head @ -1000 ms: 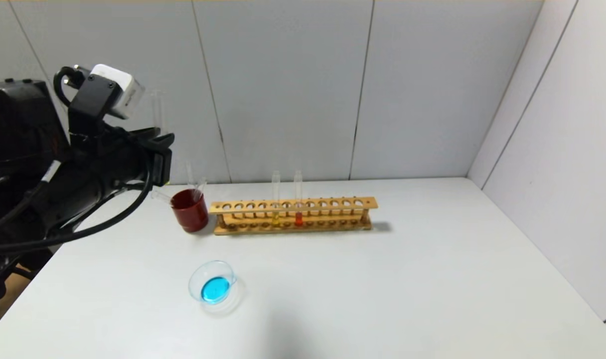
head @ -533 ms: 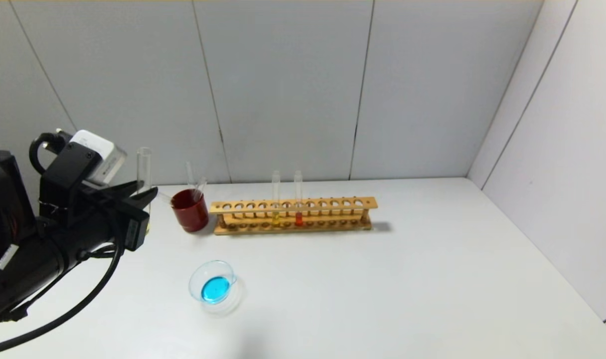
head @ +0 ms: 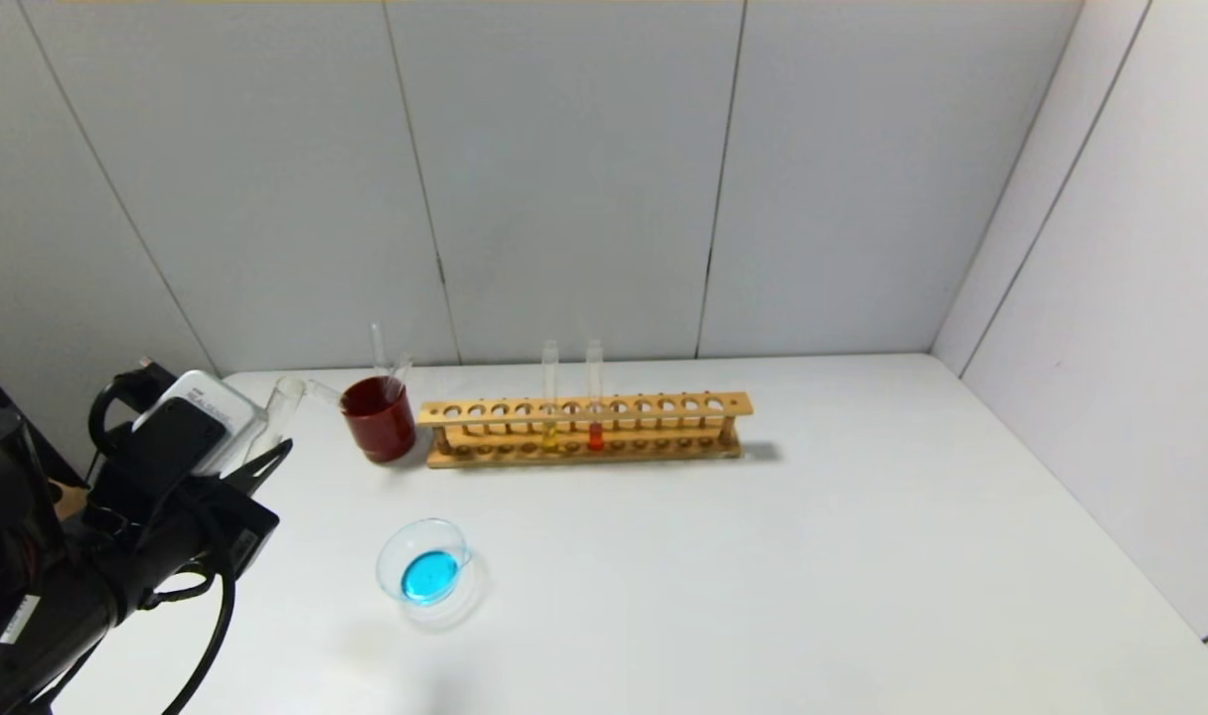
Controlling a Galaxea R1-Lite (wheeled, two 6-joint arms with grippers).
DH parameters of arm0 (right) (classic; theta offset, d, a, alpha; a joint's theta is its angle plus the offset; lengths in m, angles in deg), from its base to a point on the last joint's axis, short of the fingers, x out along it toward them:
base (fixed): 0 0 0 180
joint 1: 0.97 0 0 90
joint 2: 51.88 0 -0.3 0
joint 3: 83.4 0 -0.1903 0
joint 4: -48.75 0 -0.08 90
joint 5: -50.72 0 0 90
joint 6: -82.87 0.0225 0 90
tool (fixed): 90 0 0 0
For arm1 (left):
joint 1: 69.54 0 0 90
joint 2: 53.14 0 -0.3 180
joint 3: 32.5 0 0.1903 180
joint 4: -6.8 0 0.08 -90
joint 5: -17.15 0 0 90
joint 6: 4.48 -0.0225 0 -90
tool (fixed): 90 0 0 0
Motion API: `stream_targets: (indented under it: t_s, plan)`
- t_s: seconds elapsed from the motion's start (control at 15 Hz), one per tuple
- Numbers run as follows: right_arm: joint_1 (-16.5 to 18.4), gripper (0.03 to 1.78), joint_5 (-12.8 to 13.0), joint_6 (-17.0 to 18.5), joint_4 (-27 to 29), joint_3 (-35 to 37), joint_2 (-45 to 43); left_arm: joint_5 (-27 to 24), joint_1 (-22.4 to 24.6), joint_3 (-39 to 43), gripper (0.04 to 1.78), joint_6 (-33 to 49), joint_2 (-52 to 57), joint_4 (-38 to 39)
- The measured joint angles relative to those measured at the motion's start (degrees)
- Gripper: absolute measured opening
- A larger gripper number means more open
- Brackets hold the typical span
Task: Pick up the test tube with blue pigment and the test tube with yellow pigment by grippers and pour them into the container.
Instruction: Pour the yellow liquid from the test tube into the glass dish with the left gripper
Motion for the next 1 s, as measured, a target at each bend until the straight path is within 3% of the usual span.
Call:
stream_targets:
  t_s: [0.2,0.4,0.73,1.0]
  plan:
    - [0.0,1.75,0.0,0.0,0.0,0.0,0.0,-1.3,0.2,0.1,0.31,-4.9,-2.4,1.0]
    - [0.0,1.75,0.0,0.0,0.0,0.0,0.0,-8.1,0.2,0.4,0.31,-8.1,-5.2,2.2]
    - [0.0,1.75,0.0,0.0,0.0,0.0,0.0,-9.6,0.3,-0.5,0.31,-14.7,-8.6,2.2]
    - [0.0,1.75,0.0,0.0,0.0,0.0,0.0,-17.8,1.3,0.1,0.31,-18.5,-12.9,5.9]
